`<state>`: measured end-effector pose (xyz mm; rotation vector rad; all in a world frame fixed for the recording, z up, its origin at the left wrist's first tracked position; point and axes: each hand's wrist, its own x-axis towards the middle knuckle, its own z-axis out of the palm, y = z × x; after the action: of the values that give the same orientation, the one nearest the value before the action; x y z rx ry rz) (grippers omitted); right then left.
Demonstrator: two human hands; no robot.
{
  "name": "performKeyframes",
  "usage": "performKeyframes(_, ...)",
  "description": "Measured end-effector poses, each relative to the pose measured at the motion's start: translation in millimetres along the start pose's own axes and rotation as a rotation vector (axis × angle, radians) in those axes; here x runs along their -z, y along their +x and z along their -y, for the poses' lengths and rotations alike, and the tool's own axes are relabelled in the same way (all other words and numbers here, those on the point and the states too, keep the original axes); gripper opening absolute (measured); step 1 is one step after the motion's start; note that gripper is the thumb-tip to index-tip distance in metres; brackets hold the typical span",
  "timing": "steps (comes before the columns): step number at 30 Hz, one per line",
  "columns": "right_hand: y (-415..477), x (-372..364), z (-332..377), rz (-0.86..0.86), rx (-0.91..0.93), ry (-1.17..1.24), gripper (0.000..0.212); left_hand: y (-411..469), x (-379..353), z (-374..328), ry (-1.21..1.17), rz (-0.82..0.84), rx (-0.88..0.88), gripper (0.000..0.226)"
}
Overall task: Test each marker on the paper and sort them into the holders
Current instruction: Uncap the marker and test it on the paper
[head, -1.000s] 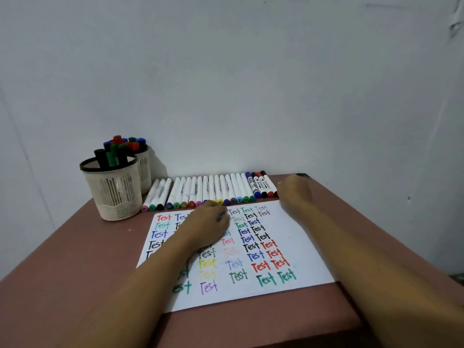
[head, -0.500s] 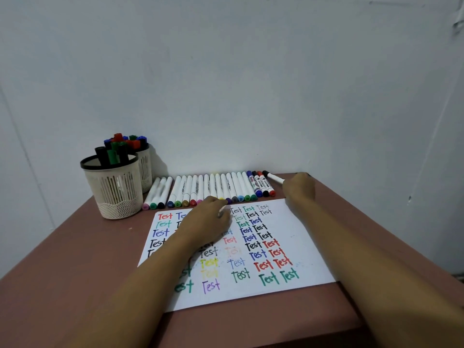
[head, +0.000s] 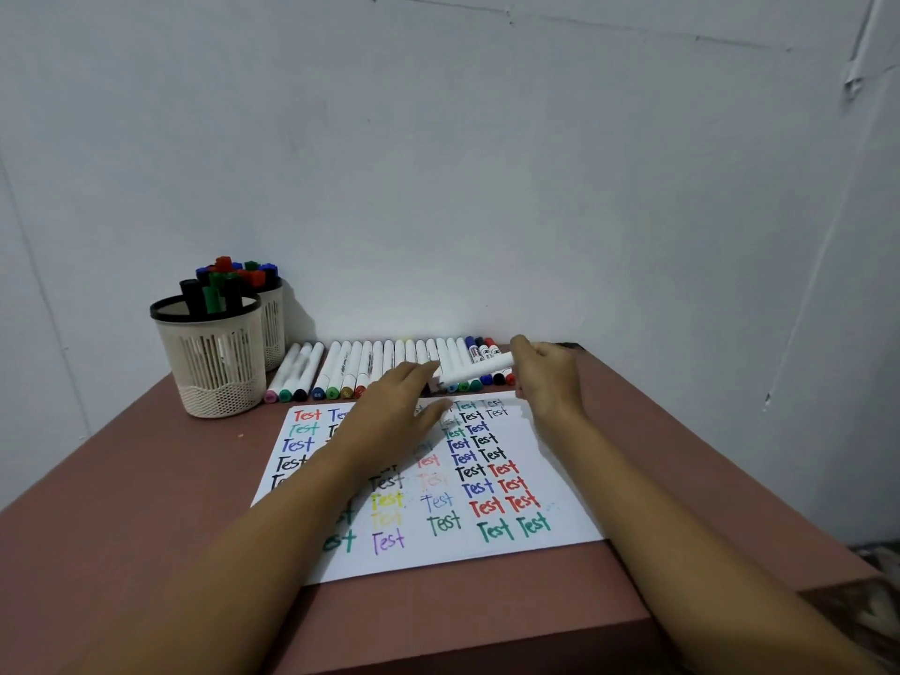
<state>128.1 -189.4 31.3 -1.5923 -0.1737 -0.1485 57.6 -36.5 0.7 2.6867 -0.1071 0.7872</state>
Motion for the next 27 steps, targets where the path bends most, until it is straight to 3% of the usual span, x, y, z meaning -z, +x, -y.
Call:
performKeyframes(3,-3,-1,-3,0.031,-0.109,0.248,0.020,2,1,-3,0.088,-0.052,-0.018,0.042)
performKeyframes(6,-4,-3,-2,0.096,-0.120,0.338,0.021,3,4,-8,0.058,0.003,0.042,0.028)
performKeyframes(12,-17,-14,-14,0.382,-0.053,0.196,0.022,-1,3,-12,0.088,-0.002,0.004,0.021)
performKeyframes(24,-14,-11,-10,0.470,0.017,0.296,0.021,-2,6,-16,-0.311,-0.075,0.123,0.020)
performKeyframes(27,-12,-10,-9,0.457,0.045,0.272,0.019,-2,7,-14,-0.316,-0.095,0.136,0.022)
